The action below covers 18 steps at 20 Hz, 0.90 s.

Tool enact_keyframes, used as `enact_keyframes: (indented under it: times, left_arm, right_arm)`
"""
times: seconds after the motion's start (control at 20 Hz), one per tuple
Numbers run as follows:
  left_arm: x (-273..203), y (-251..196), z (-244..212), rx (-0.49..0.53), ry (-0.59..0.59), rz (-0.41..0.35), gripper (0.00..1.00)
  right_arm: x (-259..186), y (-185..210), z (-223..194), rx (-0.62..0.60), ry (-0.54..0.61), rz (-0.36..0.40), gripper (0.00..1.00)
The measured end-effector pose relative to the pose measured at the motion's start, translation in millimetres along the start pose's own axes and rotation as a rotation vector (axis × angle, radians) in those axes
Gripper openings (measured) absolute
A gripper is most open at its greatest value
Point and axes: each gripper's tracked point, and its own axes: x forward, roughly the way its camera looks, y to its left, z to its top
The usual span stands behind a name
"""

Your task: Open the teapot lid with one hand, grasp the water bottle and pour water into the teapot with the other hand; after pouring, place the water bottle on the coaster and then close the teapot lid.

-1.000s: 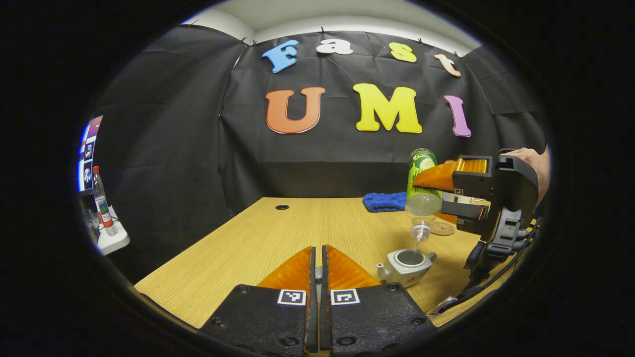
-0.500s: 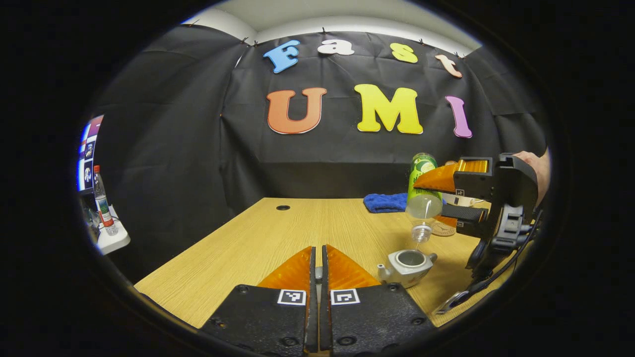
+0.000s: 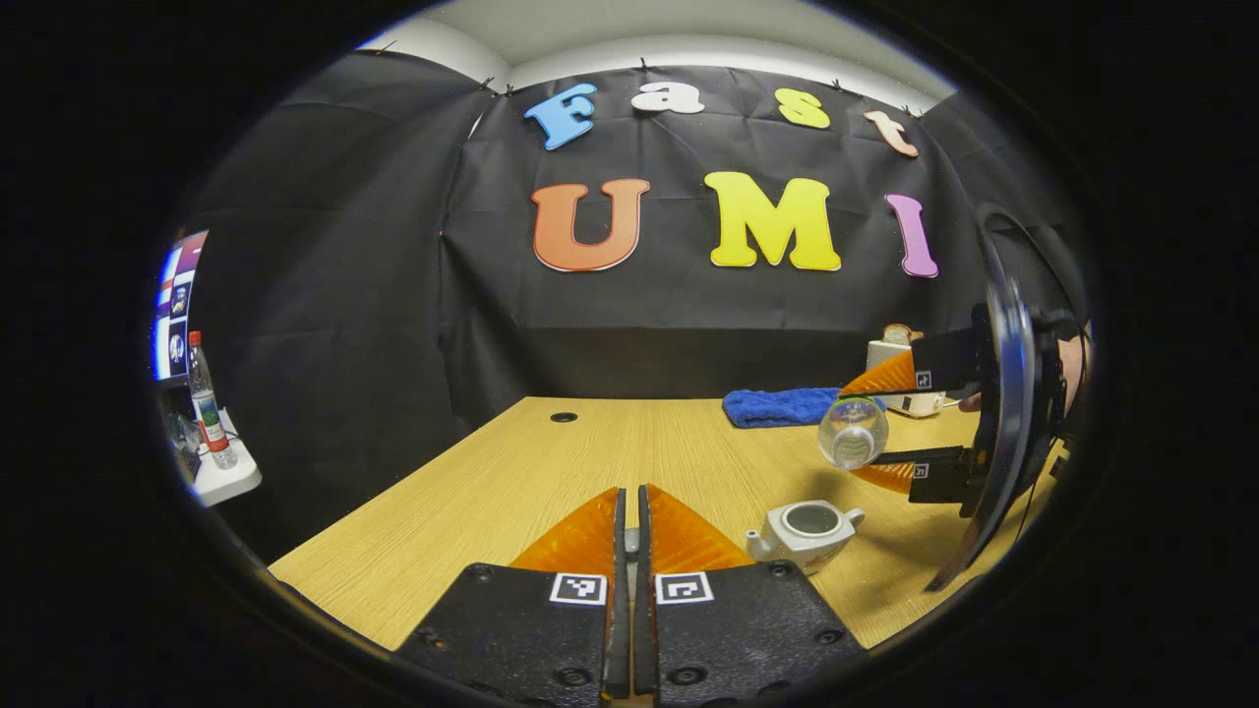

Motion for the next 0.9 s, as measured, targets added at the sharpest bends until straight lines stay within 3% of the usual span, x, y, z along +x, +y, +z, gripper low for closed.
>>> enact_keyframes:
  times: [0.25, 0.7, 0.9]
  left_arm:
    - [2, -32, 21, 0.016, -0.047, -0.017, 0.04]
    - [-2, -74, 51, 0.012, -0.092, -0.063, 0.04]
    - [-4, -87, 56, 0.027, -0.093, -0.078, 0.04]
  right_arm:
    - [-15, -38, -18, 0.363, -0.053, -0.044, 0.73]
    - [-15, -77, -135, 1.12, 0.045, -0.039, 0.71]
    - [-2, -64, -171, 1.269, 0.089, -0.036, 0.72]
